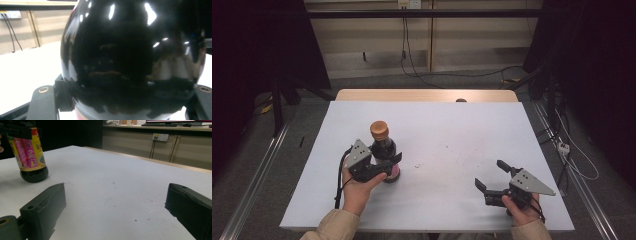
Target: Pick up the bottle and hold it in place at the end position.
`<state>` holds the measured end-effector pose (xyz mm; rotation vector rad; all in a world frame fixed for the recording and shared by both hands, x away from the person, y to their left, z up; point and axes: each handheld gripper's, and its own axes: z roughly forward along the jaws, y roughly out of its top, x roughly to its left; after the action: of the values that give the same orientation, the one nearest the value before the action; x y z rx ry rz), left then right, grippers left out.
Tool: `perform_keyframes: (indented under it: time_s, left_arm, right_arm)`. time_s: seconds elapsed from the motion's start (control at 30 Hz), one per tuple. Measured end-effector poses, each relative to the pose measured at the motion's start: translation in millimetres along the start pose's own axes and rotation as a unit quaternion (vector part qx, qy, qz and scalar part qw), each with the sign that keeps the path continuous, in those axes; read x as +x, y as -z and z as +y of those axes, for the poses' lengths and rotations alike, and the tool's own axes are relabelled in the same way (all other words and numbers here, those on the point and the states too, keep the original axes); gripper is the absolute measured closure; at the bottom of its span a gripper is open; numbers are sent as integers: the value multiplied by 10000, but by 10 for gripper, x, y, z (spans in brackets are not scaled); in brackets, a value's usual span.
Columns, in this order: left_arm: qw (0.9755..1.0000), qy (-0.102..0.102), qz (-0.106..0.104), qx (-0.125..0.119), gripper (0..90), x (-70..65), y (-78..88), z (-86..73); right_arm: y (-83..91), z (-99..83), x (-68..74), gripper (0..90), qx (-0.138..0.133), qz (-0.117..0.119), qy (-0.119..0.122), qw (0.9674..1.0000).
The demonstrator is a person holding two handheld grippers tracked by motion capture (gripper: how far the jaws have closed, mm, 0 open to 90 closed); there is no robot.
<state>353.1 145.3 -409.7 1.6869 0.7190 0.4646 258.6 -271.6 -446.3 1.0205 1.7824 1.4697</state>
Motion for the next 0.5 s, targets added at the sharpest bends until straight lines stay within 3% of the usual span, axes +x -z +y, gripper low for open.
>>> perform_keyframes:
  time_s: [0.17,0.2,0.3,0.43,0.5]
  left_arm:
    - [10000,38,7,-43,295,22,-10,7]
    - [9998,174,24,-69,296,38,-20,13]
    - [9997,225,40,-76,298,69,-33,26]
    - [9999,81,67,-124,298,67,-55,85]
    - [9998,117,36,-165,299,61,-73,115]
  right_arm:
    - [3,4,3,25,-17,10,8,10000]
    - [2,4,2,25,-25,21,4,10000]
    - [3,6,1,26,-36,30,1,10000]
    - [5,10,-1,26,-66,33,8,10000]
    - [4,9,-1,25,-56,37,3,10000]
